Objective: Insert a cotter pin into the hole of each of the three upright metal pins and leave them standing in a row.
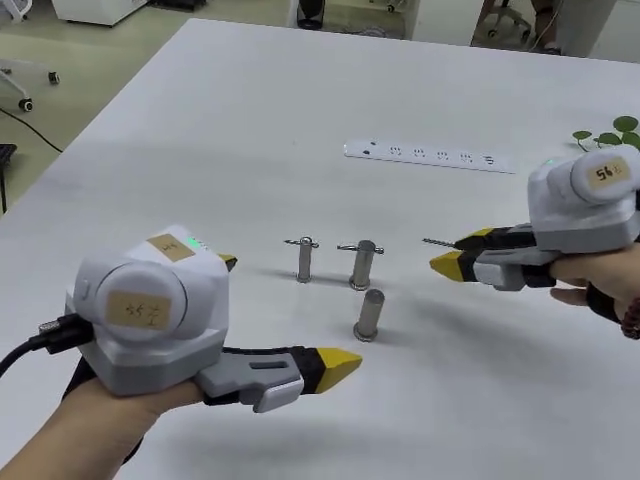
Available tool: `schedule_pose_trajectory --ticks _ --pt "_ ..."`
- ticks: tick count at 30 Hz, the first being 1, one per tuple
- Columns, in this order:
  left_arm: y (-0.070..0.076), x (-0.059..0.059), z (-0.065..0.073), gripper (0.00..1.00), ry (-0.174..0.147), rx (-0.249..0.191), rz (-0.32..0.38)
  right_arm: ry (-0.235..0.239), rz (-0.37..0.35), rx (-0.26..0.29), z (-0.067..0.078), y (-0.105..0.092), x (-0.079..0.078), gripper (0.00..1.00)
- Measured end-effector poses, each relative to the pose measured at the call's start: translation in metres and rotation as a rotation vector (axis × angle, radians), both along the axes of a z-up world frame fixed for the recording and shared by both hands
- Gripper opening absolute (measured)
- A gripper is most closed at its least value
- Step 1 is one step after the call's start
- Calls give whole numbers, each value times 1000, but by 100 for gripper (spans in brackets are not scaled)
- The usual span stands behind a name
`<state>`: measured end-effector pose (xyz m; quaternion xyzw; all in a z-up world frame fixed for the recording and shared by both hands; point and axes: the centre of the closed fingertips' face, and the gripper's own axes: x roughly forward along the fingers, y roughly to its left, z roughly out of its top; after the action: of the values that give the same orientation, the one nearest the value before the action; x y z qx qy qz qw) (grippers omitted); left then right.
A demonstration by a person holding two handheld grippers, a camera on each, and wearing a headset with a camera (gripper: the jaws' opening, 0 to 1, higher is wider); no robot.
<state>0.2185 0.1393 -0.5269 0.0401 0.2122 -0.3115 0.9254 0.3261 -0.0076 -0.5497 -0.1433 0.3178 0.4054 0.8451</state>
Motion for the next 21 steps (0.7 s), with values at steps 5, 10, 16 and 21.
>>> schedule_pose_trajectory --ticks 5,10,16,21 --pt "1 0 -2 97 3 4 1 12 13 -41 -3 -8 12 22" --pt "5 1 -4 96 7 9 15 21 44 -94 -12 -14 38 21" --pt "8 3 -4 97 1 6 27 43 59 -146 -22 -21 50 20" --pt "8 3 -6 97 6 7 24 52 79 -204 -33 -27 60 18"
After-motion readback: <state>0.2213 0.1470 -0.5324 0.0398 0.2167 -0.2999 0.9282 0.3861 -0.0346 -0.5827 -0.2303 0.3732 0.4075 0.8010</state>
